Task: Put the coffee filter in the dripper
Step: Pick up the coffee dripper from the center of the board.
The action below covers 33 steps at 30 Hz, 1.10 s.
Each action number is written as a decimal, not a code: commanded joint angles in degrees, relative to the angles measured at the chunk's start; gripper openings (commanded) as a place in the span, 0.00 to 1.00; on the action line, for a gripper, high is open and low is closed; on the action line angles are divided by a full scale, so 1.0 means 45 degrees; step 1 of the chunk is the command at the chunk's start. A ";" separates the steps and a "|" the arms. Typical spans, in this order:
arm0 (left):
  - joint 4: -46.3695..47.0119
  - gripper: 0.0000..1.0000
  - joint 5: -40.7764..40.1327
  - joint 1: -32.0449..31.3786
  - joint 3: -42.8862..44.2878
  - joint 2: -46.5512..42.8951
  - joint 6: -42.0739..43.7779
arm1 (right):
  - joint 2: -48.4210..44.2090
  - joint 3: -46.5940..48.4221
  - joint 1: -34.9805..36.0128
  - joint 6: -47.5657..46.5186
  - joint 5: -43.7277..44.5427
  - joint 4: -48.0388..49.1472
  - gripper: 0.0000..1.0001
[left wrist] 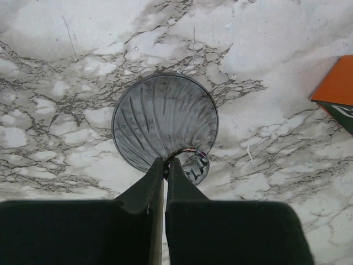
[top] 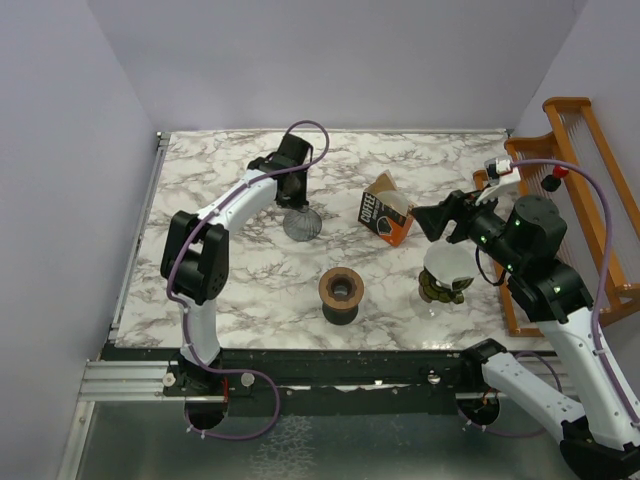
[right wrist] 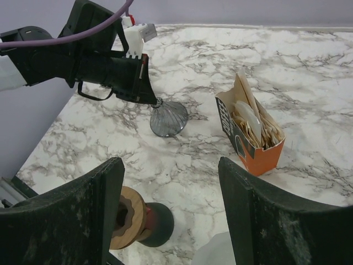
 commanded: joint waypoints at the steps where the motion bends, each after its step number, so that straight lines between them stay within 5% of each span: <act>1: -0.0238 0.00 -0.0072 -0.0021 0.0261 -0.1086 0.0218 | 0.0097 0.0009 -0.0049 0.0268 -0.0422 -0.0063 0.74; 17: -0.0125 0.00 0.0657 -0.0008 0.0223 -0.4170 -0.0006 | 0.1299 0.0406 -0.0049 0.1415 -0.1982 0.0541 0.75; 33: 0.4359 0.00 0.6487 0.0002 -0.3836 -0.9388 -0.3036 | 0.2163 -0.1054 -0.0038 0.4041 -0.4393 0.3685 0.75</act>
